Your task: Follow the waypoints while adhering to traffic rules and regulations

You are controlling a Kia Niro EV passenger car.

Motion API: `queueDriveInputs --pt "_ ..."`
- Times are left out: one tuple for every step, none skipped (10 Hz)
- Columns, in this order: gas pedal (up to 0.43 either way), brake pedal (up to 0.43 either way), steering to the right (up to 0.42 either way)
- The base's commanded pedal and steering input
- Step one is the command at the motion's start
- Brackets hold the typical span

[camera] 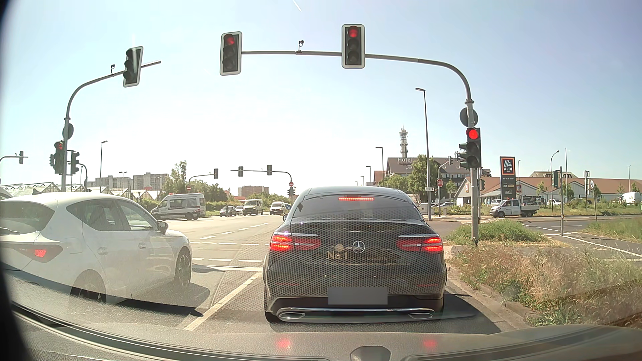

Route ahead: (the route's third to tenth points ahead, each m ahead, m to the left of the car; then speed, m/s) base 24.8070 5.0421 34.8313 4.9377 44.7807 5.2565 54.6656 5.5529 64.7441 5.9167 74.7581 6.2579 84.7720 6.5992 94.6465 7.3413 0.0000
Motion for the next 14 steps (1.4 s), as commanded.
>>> queueDriveInputs --pt "0.000 0.250 -0.002" --pt "0.000 0.250 -0.002" --pt "0.000 0.250 -0.002" --pt "0.000 0.250 -0.002" --pt "0.000 0.250 -0.002" --pt "0.000 0.250 -0.002" --pt "0.000 0.250 -0.002" --pt "0.000 0.250 -0.002" --pt "0.000 0.250 -0.002" --pt "0.000 0.250 -0.002" --pt "0.000 0.250 -0.002" --pt "0.000 0.250 -0.002" --pt "0.000 0.250 -0.002" --pt "0.000 0.250 -0.002"
